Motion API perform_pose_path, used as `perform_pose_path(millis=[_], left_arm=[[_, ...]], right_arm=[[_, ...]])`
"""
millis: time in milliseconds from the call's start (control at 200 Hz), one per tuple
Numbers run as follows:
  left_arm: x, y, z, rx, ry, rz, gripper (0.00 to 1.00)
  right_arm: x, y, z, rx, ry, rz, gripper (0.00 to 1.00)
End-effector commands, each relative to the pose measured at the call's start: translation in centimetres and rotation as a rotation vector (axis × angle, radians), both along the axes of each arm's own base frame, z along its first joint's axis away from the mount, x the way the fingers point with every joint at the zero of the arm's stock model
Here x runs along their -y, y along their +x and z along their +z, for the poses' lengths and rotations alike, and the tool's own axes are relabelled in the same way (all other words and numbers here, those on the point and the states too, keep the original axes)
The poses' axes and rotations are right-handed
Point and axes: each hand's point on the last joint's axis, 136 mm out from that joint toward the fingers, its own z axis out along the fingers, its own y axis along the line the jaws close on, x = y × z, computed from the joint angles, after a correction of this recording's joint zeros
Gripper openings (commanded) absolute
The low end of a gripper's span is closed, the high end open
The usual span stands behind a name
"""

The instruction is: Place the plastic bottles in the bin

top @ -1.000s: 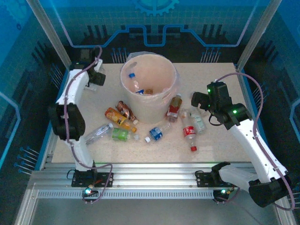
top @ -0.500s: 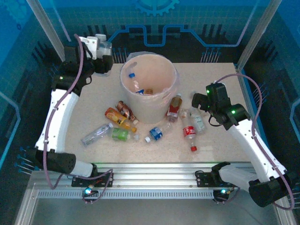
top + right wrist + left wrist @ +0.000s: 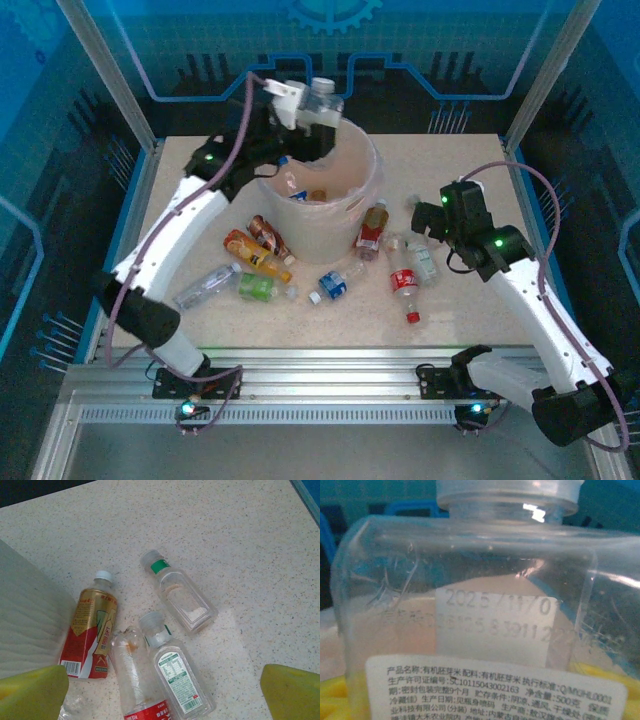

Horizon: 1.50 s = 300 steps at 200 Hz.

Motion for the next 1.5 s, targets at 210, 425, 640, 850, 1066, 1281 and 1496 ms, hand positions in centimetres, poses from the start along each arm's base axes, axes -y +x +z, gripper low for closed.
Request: perform_pose_path(millis=[210,425,640,850,1066,1281,1496], left_arm=[[3.5,0.1,-4.0,-0.087,0.133,0.025,0.70],[2.5,0.1,-8.5,-0.192,0.201,0.099,0.72],[1.4,0.4,-11.8,-0.259,0.276,0.159,0.73],[1.5,1.1,-14.4,-0.305,0.325,0.171,0.73],[1.0,1.7,-16.8,-0.344,0.390,0.192,0.75],[0.9,1.9,-18.7,-0.381,0.419,0.185,0.78],[1.1,2.2,-19.6,-0.402,0.423,0.177,0.87]], right_arm=[[1.2,-0.6,-0.2,-0.015,-0.034,-0.026,1.00],[1.6,-0.3,-0.7,-0.045,-0.049,-0.042,1.00],[1.8,0.1,-1.6,-0.092,-0.017,-0.044,1.00],[2.2,0.6,-3.1,-0.152,-0.002,-0.034,1.00],[2.7,1.3,-5.2,-0.253,-0.017,0.024,1.00],[3.8,3.0,-8.2,-0.357,-0.055,0.069,1.00],[5.0,5.7,-10.7,-0.421,-0.032,0.099,1.00]])
